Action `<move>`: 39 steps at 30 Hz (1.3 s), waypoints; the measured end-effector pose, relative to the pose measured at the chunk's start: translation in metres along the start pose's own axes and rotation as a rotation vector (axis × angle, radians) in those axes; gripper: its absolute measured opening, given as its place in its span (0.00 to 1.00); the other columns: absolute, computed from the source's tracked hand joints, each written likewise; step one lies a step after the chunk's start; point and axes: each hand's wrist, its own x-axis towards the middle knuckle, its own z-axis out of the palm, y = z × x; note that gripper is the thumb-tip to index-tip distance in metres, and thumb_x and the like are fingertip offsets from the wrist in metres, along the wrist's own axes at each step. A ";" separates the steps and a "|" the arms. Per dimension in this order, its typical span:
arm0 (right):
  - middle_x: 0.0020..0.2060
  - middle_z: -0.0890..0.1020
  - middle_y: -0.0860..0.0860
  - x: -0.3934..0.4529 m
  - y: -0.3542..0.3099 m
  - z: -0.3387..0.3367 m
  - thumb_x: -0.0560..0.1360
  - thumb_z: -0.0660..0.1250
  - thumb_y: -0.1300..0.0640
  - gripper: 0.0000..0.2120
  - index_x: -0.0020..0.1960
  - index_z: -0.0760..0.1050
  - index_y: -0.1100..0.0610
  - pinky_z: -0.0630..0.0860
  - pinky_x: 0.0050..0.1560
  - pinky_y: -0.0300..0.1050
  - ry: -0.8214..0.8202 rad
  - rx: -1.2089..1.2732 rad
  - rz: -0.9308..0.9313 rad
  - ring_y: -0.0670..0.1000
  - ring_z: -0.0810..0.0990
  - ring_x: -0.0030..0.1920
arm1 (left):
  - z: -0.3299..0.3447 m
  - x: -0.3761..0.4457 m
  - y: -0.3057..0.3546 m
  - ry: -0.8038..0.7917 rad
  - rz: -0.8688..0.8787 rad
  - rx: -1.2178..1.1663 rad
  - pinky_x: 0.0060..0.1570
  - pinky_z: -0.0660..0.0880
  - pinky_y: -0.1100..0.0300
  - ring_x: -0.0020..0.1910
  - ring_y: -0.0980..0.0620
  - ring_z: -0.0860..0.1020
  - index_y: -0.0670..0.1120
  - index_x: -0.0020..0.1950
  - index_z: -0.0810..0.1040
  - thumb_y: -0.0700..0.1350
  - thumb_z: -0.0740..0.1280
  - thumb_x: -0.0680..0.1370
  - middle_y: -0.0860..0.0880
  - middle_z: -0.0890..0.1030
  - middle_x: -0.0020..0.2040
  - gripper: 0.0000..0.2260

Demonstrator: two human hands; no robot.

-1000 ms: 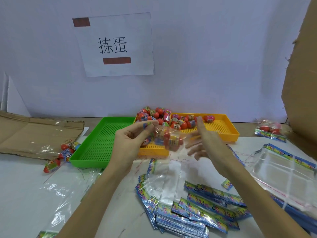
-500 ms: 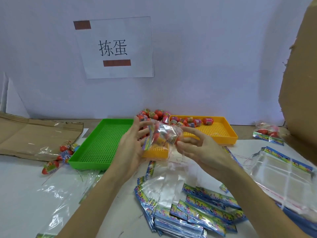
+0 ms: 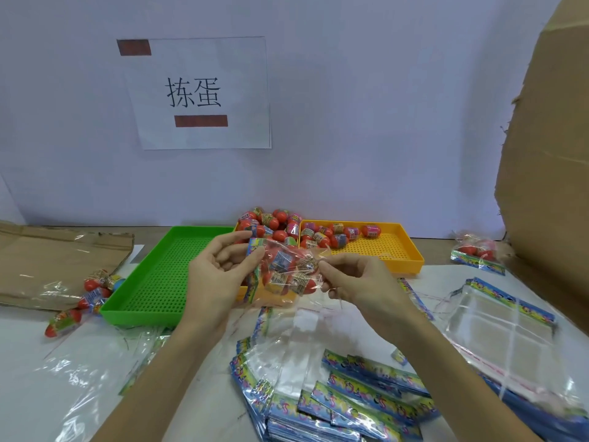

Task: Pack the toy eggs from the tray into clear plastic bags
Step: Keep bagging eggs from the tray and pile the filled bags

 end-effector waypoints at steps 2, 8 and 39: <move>0.38 0.84 0.55 0.002 -0.001 -0.006 0.80 0.71 0.62 0.05 0.51 0.84 0.63 0.81 0.40 0.39 0.038 0.036 0.013 0.49 0.83 0.37 | 0.002 0.000 0.000 0.008 -0.002 0.029 0.48 0.81 0.65 0.52 0.52 0.87 0.47 0.62 0.83 0.48 0.79 0.71 0.47 0.88 0.52 0.20; 0.54 0.83 0.59 0.016 -0.008 -0.047 0.83 0.64 0.65 0.12 0.64 0.76 0.71 0.82 0.57 0.41 0.504 0.509 -0.036 0.52 0.83 0.51 | 0.005 -0.006 0.003 -0.025 -0.043 0.159 0.43 0.82 0.61 0.46 0.54 0.85 0.53 0.51 0.87 0.56 0.77 0.71 0.52 0.88 0.48 0.12; 0.50 0.84 0.48 0.002 -0.002 -0.014 0.81 0.70 0.52 0.07 0.58 0.80 0.52 0.78 0.44 0.38 -0.057 -0.795 -0.005 0.45 0.82 0.46 | 0.004 -0.015 0.001 -0.211 0.309 1.090 0.59 0.73 0.52 0.54 0.51 0.71 0.48 0.48 0.88 0.38 0.71 0.75 0.52 0.76 0.52 0.08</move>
